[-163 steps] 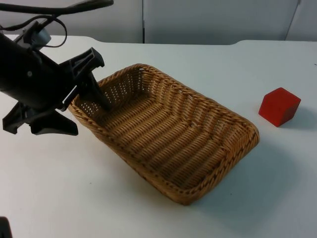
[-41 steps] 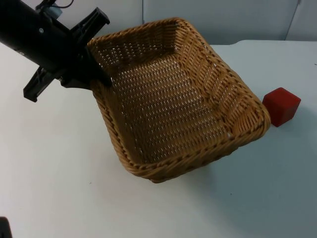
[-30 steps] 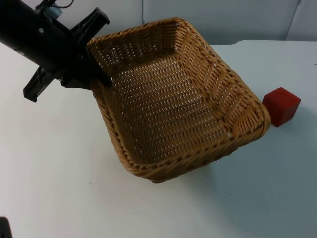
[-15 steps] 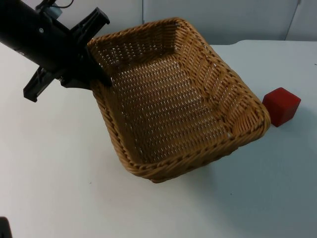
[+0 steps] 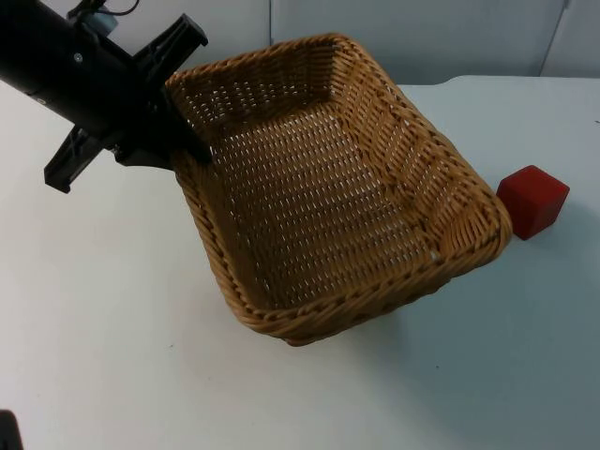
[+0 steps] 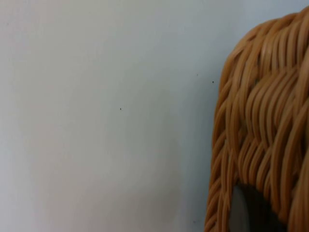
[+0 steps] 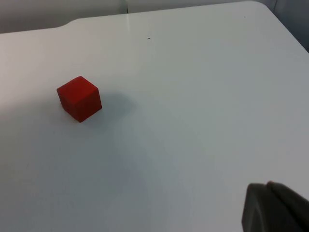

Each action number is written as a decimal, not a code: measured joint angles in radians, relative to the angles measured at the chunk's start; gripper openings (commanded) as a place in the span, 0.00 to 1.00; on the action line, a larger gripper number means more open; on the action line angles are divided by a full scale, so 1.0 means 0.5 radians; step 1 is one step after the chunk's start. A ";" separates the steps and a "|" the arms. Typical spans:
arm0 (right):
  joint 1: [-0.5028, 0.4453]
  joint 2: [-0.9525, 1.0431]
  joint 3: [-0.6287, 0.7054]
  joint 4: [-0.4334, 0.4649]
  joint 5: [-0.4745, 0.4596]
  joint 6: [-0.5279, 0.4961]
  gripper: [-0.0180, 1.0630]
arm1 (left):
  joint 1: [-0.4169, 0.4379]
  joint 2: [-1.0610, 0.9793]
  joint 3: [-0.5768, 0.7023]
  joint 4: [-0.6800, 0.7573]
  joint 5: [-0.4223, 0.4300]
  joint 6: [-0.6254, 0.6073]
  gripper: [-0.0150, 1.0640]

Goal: Pick up the basket with the left hand and place the cube into the basket with the right hand.

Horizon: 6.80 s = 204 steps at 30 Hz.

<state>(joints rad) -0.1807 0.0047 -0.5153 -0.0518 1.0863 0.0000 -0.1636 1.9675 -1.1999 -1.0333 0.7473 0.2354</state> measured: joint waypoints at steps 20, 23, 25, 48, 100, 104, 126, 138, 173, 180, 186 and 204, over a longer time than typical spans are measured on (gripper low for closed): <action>0.000 0.235 -0.054 0.091 -0.265 0.000 0.01 | 0.000 0.000 0.000 0.000 0.000 0.000 0.01; 0.000 0.474 -0.102 0.168 -0.376 0.000 0.01 | 0.000 0.000 0.000 0.000 0.000 0.000 0.01; 0.000 0.804 -0.209 0.274 -0.439 -0.056 0.01 | 0.000 0.000 0.000 0.000 -0.004 0.000 0.01; 0.149 2.555 -1.333 0.747 -0.159 -0.466 0.15 | 0.000 0.000 0.000 0.000 -0.007 0.000 0.01; 0.406 3.303 -1.419 0.579 -0.626 0.784 0.72 | 0.000 0.000 0.000 0.000 -0.012 0.000 0.01; 0.406 3.420 -1.492 0.514 -0.532 0.373 0.72 | 0.000 0.000 0.000 0.000 -0.012 0.000 0.01; 0.779 3.603 -1.552 -0.307 -0.529 -0.486 0.70 | 0.000 0.000 0.000 0.000 -0.016 0.000 0.01; 0.779 4.008 -1.904 -0.035 -0.424 -0.545 0.70 | 0.000 0.000 0.000 0.000 -0.019 -0.001 0.01; 0.529 4.287 -2.112 0.344 -0.370 -0.764 0.73 | 0.000 0.000 0.000 0.000 -0.022 -0.001 0.01; 0.534 4.287 -2.112 0.429 -0.398 -0.866 0.73 | 0.000 0.000 0.000 0.000 -0.022 -0.001 0.01; 0.534 4.289 -2.112 0.425 -0.403 -0.883 0.73 | 0.000 0.000 0.000 0.000 -0.022 -0.001 0.01; 0.534 4.415 -2.112 0.421 -0.455 -0.870 0.73 | 0.000 0.000 0.000 0.000 -0.022 -0.001 0.01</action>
<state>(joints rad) 0.0862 2.2121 -1.5714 0.1586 0.8589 -0.4352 -0.1636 1.9675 -1.1999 -1.0333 0.7362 0.2348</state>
